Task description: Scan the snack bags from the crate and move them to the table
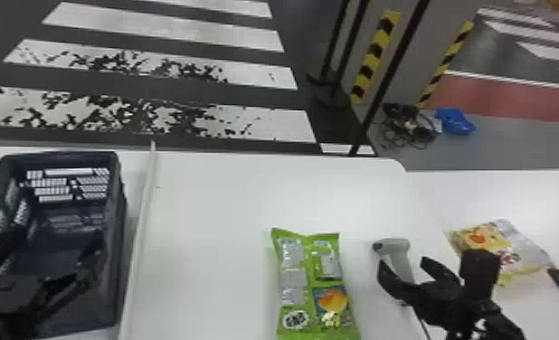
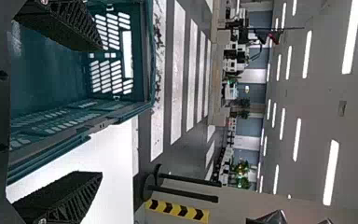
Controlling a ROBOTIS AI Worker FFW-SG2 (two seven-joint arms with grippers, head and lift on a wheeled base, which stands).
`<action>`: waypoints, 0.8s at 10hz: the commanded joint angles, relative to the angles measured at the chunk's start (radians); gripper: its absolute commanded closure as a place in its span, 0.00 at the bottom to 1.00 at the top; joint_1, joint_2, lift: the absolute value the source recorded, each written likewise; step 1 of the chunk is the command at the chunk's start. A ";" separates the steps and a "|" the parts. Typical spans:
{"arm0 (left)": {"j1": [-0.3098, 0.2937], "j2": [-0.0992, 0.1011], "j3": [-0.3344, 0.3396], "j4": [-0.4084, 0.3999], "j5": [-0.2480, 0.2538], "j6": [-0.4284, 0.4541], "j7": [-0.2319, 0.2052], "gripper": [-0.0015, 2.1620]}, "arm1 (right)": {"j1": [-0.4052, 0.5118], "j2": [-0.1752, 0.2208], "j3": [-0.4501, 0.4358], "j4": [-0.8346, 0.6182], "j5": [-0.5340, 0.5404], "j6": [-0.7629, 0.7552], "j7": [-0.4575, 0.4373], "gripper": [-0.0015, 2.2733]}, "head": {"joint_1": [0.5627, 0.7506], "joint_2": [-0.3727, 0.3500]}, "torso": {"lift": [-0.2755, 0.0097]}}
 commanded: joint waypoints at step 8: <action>0.010 0.003 0.003 0.012 0.008 -0.006 -0.014 0.02 | -0.154 -0.051 0.015 0.281 0.040 -0.010 0.104 0.36 | 0.70 0.12 | 0.63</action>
